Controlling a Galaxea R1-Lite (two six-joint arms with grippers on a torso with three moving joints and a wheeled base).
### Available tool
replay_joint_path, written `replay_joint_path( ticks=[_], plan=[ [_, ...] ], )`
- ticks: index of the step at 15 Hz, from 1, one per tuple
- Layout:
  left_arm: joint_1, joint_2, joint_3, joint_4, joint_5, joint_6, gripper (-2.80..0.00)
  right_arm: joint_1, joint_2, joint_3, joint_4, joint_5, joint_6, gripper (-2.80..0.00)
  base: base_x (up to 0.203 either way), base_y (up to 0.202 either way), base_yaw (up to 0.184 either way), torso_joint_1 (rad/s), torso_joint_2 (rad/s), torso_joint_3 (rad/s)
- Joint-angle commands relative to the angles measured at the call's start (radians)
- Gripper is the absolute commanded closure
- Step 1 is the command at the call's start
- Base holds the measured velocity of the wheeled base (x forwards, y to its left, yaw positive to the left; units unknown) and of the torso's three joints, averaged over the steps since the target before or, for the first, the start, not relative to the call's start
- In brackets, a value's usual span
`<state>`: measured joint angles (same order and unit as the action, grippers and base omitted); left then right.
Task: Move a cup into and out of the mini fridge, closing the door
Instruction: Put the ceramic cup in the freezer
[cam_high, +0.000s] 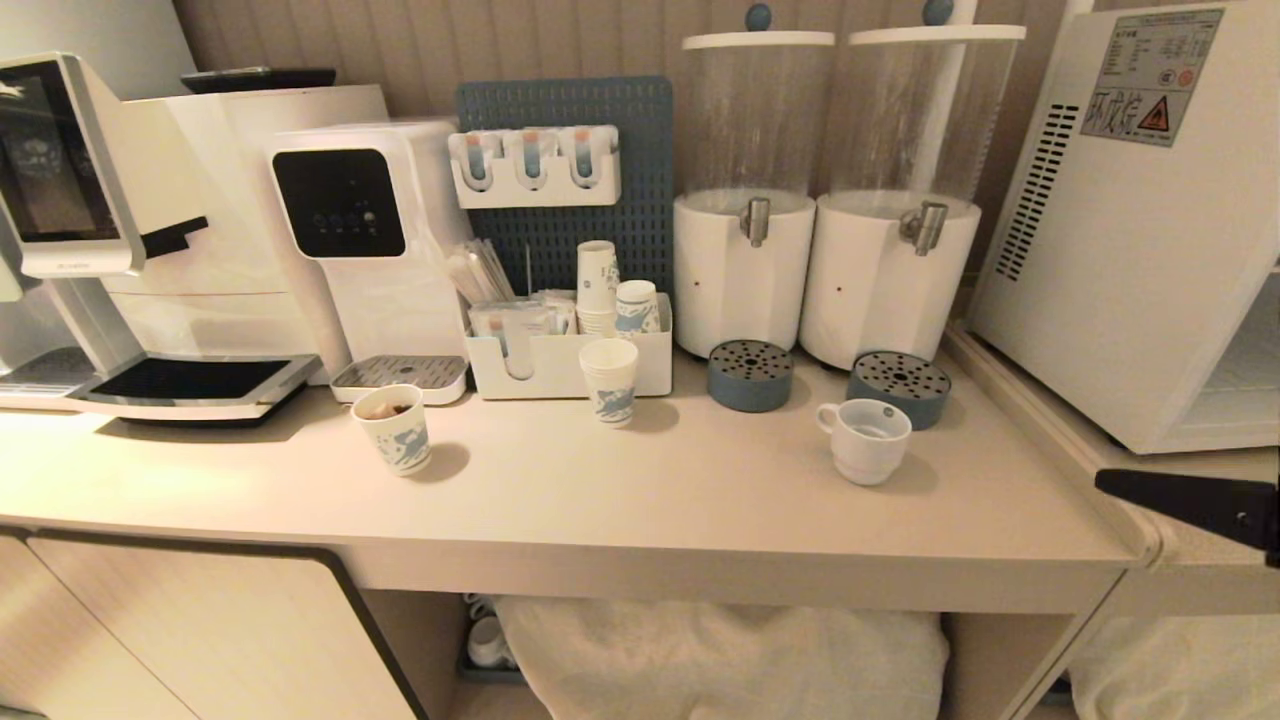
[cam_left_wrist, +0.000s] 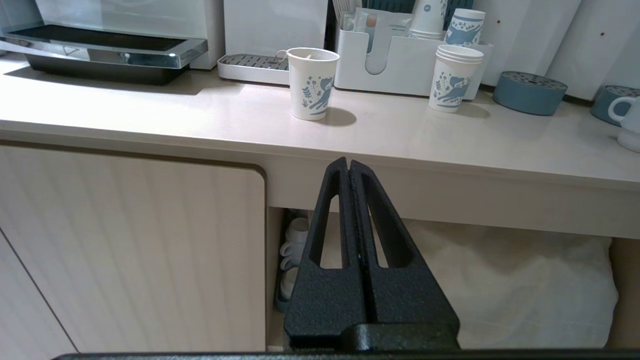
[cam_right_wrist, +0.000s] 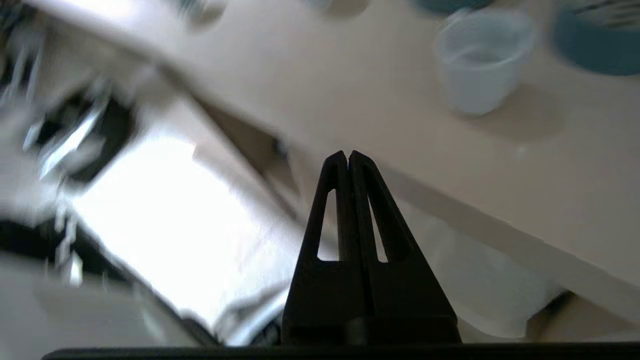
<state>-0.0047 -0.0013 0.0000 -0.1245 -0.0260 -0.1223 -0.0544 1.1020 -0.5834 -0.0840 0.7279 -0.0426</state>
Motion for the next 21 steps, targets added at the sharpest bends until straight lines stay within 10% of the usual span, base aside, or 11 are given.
replay_joint_path(
  ticks=[1, 16, 17, 21],
  plan=[
    [0.0, -0.003, 0.04, -0.001, 0.001, -0.003, 0.0, -0.071, 0.116, 0.034, 0.002, 0.183, -0.188, 0.0, 0.0, 0.0, 0.0, 0.0, 0.0, 0.0],
    [0.0, -0.003, 0.04, -0.001, 0.018, -0.017, 0.0, -0.064, 0.912, -0.123, -0.578, 0.097, -0.231, 0.0, 0.0, 0.0, 0.0, 0.0, 0.0, 0.0],
    [0.0, -0.003, 0.04, -0.001, 0.018, -0.017, 0.0, -0.062, 0.914, -0.125, -0.582, 0.097, -0.229, -2.8, 0.0, 0.0, 0.0, 0.0, 0.0, 0.0],
    [0.0, -0.003, 0.04, -0.001, 0.017, -0.017, 0.0, -0.042, 0.885, -0.118, -0.585, 0.106, -0.19, -2.8, 0.0, 0.0, 0.0, 0.0, 0.0, 0.0]
  ],
)
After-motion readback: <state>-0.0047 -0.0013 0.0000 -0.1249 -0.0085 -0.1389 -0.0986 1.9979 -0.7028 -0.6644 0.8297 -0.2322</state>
